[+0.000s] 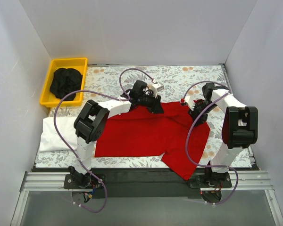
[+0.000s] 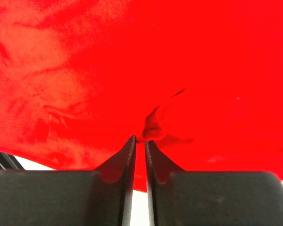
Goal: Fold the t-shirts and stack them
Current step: Fold the tshirt
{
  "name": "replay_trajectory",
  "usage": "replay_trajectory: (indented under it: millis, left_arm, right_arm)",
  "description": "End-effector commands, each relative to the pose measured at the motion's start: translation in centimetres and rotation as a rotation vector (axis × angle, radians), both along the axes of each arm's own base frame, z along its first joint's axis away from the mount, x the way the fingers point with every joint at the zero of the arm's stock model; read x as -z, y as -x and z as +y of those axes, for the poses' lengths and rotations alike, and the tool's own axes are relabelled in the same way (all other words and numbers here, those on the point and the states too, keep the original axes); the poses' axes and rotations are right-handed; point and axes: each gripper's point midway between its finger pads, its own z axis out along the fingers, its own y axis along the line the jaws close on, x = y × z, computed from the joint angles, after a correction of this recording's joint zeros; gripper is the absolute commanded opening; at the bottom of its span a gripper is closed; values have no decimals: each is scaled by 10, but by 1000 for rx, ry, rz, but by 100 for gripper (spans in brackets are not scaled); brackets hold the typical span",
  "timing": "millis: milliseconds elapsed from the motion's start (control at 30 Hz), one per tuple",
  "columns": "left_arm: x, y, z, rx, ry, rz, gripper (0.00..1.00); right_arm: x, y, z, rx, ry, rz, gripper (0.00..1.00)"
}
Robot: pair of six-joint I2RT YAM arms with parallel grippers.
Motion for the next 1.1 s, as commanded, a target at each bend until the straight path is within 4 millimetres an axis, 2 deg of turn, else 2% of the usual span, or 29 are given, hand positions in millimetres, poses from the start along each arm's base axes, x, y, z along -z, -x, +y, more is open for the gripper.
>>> replay_trajectory:
  millis: [0,167,300,333,367,400,433,500,567,600,667,700,833,1033,1067]
  left_arm:
    - [-28,1,7,14,-3,-38,19]
    - [-26,-11,0,-4,0,-34,22]
    - [-30,-30,-24,13,50,-4,30]
    - [-31,-30,-28,30,64,4,32]
    - [-27,-28,-32,46,73,32,40]
    - [-35,-25,-38,81,100,37,44]
    - [-35,-23,-41,95,111,43,47]
    - [-34,-18,-47,117,120,55,52]
    - [-34,-15,-54,127,121,44,52]
    - [-34,-15,-57,129,121,43,52]
    - [-35,-16,-62,128,117,41,52]
    - [-27,-15,-64,126,100,70,52]
    - [-17,-12,-70,129,91,106,52]
    - [-10,3,-78,169,83,111,57]
    - [-9,4,-79,172,81,108,57]
  right_arm:
    - [-20,0,-5,-58,19,-82,22]
    - [-33,10,0,-80,-14,-94,24]
    - [-35,15,0,-68,-10,-79,24]
    - [-37,12,-1,-52,-7,-82,24]
    - [-36,8,0,-31,-9,-74,24]
    - [-38,6,0,34,-17,-48,28]
    - [-47,-7,3,72,-47,-65,30]
    - [-45,-14,8,161,-70,1,33]
    - [-44,-20,15,193,-105,46,33]
    - [-43,-22,10,233,-118,65,33]
    - [-48,-29,15,271,-159,84,32]
    - [-46,-31,16,295,-181,112,31]
    - [-51,-53,14,410,-230,163,29]
    - [-41,-71,16,520,-242,246,26]
    - [-34,-72,15,534,-233,268,26]
